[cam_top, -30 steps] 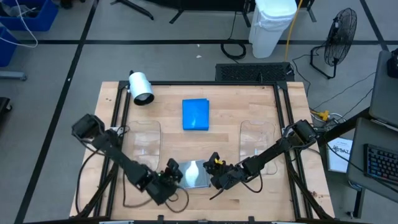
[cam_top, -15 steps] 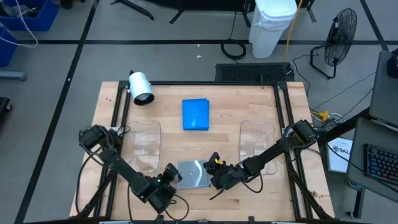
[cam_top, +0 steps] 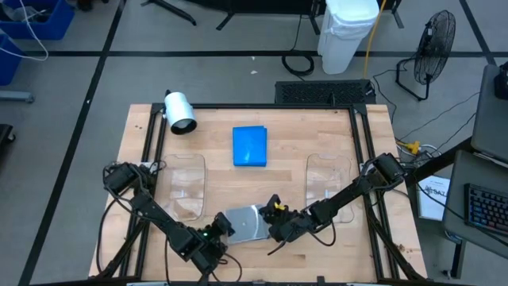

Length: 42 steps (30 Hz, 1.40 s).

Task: Pick & place jewel cases by type
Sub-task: Put the black CD case into the right transparent bin

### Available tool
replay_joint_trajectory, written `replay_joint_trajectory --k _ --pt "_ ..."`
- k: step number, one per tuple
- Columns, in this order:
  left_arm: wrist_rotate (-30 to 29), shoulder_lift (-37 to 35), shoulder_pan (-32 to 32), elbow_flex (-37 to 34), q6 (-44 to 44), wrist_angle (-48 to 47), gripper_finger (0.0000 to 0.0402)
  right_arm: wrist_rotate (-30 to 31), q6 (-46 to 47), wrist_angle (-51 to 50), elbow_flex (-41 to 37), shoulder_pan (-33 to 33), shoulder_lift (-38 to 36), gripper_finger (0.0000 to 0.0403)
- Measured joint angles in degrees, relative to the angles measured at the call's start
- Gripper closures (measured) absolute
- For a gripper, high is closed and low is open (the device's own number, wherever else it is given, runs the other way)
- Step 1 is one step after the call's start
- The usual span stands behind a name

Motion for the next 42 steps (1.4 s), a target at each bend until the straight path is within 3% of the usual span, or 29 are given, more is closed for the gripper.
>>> replay_joint_trajectory --k 4,10,18,26,34,38,42 --pt "-0.1 0.0 0.1 0.0 0.8 1.3 0.0286 0.1 0.0 -0.5 0.0 0.0 0.0 0.0206" --pt "-0.4 -0.3 0.1 0.3 1.6 1.3 0.0364 1.2 0.0 -1.1 -0.1 0.0 0.0 0.0206" --pt "-1.2 -3.9 -0.1 0.5 0.7 4.2 0.0364 2.1 0.0 -0.8 -0.1 0.0 0.0 0.0206" --pt "-5.5 -9.5 -0.1 0.6 0.4 6.4 0.0367 16.3 -5.3 3.2 -0.1 2.2 0.0 0.0206" --pt "-8.9 -12.8 0.2 0.6 0.4 6.7 0.0367 26.0 -6.6 4.5 0.1 4.0 -1.5 0.0206" --pt "-13.3 -15.2 0.4 0.6 0.3 7.1 0.0368 32.7 -5.4 4.9 0.3 4.6 -5.5 0.0206" --pt "-17.4 -18.4 0.3 0.6 -1.4 7.0 0.0368 35.4 -2.7 4.6 -0.5 5.0 -11.7 0.0206"
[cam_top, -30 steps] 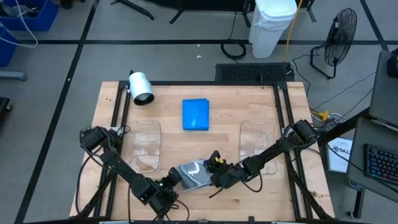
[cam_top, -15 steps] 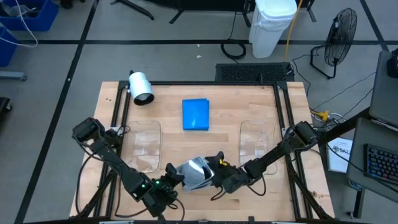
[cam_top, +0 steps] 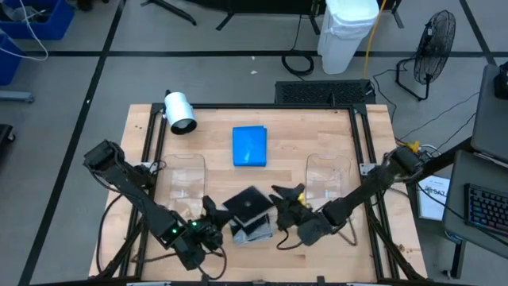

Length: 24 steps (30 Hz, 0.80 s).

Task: Pick & place jewel cases by type
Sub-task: Put the black CD case into the right transparent bin

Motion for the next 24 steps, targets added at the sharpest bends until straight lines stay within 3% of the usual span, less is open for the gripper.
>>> replay_joint_trajectory --k 10,14,24 --pt "-8.6 -6.6 0.0 0.0 -3.3 -2.2 0.0368 0.5 10.0 -0.6 -8.7 1.7 -19.7 0.0206" --pt "-12.4 -9.0 0.0 0.0 -9.8 -5.4 0.0368 0.6 14.9 -0.8 -13.3 3.2 -26.4 0.0206" --pt "-12.8 -15.0 -0.1 0.0 -25.0 -14.0 0.0369 0.7 23.7 -0.3 -22.4 7.4 -37.4 0.0206"
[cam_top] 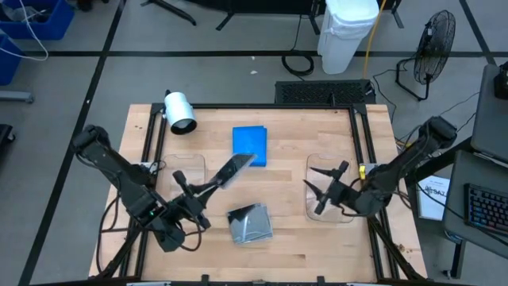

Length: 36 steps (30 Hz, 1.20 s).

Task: Pick & place jewel cases by type
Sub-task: Put the black CD case into the right transparent bin

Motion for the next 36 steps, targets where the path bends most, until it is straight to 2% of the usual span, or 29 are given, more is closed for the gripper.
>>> replay_joint_trajectory --k 4,10,13,18,20,25,31,36 --pt "4.2 -1.6 0.8 0.0 -3.4 -0.5 0.0369 0.0 0.6 0.0 -1.8 1.0 -2.5 0.0206" --pt "11.0 -2.1 3.0 0.0 -2.5 -0.5 0.0369 -0.4 0.5 0.0 -2.1 1.2 -4.2 0.0206" --pt "17.9 -1.6 5.3 0.0 3.6 5.4 0.0369 -4.9 -0.1 0.0 -2.1 1.2 -4.3 0.0206" --pt "31.2 0.4 9.8 -0.1 23.4 22.7 0.0369 -12.7 -0.1 0.1 -2.1 -0.6 -4.3 0.0206" --pt "34.9 0.3 11.3 0.0 27.9 26.7 0.0369 -14.9 -0.2 0.8 -2.1 -1.2 -4.3 0.0206" --pt "40.5 0.4 14.7 0.0 32.4 30.2 0.0369 -19.6 -3.9 5.9 -2.1 -2.2 -4.3 0.0206" --pt "50.7 0.3 19.0 -2.1 37.7 39.9 0.0369 -30.0 -6.1 10.8 -2.1 -4.8 -4.3 0.0206" --pt "52.9 0.3 21.0 -2.3 37.6 40.7 0.0369 -31.2 -6.1 11.9 -2.1 -7.0 -4.3 0.0206"
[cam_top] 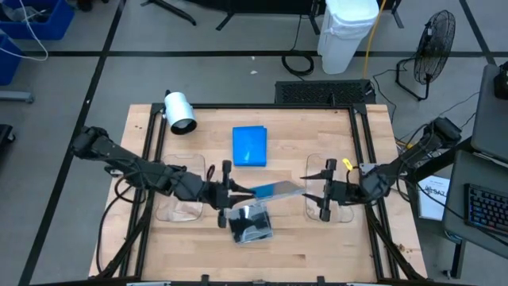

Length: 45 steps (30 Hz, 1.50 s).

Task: Pick & place jewel cases by type
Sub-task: Put the black CD case into the right transparent bin

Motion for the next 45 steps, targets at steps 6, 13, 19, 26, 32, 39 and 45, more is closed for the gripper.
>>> replay_joint_trajectory --k 6,13,19,26,32,39,45 --pt "6.3 0.0 3.1 0.0 -0.3 2.9 0.0369 -8.3 -0.1 3.3 0.0 -3.4 0.5 0.0206" --pt "10.6 1.0 5.8 0.0 -1.7 3.5 0.0369 -10.1 -2.0 7.3 0.0 -6.6 2.8 0.0206" --pt "11.3 3.8 7.0 0.0 -1.9 4.4 0.0369 -16.3 -1.7 10.8 0.0 -8.8 4.6 0.021" --pt "10.9 3.6 6.9 -0.1 -1.6 5.3 0.0367 -17.0 -4.4 9.1 0.0 -9.1 4.7 0.0337" --pt "8.1 3.0 6.5 -0.1 -1.5 6.3 0.0304 -16.8 -6.2 6.0 0.0 -9.1 4.7 0.0397" --pt "4.2 0.9 5.5 0.0 -1.8 6.1 0.026 -1.6 -7.7 -0.6 0.0 -4.8 1.6 0.0399" --pt "-4.2 -2.9 3.2 0.0 -1.8 0.9 0.0249 24.3 -1.7 -17.8 4.4 5.5 -2.0 0.04"
